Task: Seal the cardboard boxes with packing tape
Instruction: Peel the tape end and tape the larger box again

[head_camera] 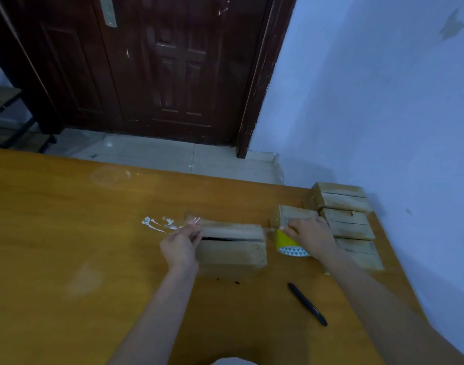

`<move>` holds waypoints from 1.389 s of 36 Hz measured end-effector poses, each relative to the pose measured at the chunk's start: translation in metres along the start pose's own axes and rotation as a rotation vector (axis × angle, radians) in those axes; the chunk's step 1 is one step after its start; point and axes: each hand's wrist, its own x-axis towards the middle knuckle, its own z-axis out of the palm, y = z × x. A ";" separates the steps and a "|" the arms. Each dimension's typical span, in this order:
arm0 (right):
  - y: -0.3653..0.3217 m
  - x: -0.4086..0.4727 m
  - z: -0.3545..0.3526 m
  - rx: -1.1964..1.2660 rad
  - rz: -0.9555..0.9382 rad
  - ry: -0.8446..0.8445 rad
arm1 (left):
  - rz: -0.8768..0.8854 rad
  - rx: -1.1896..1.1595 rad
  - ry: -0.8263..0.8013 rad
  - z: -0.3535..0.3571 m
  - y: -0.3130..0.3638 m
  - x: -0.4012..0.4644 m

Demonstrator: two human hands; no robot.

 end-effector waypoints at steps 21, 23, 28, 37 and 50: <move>-0.002 -0.003 0.002 0.129 -0.004 0.009 | -0.172 -0.125 -0.171 -0.029 -0.005 0.029; -0.003 0.001 0.005 0.161 0.004 -0.004 | -0.169 -0.116 -0.229 -0.033 -0.005 0.029; -0.009 0.010 0.009 0.201 -0.039 -0.047 | -0.142 -0.102 -0.267 -0.037 0.004 0.033; -0.019 0.023 0.021 -0.050 -0.134 -0.119 | -0.188 -0.169 -0.298 -0.044 0.002 0.038; -0.032 0.032 0.030 -0.126 -0.143 -0.149 | -0.202 -0.284 -0.255 -0.046 0.003 0.034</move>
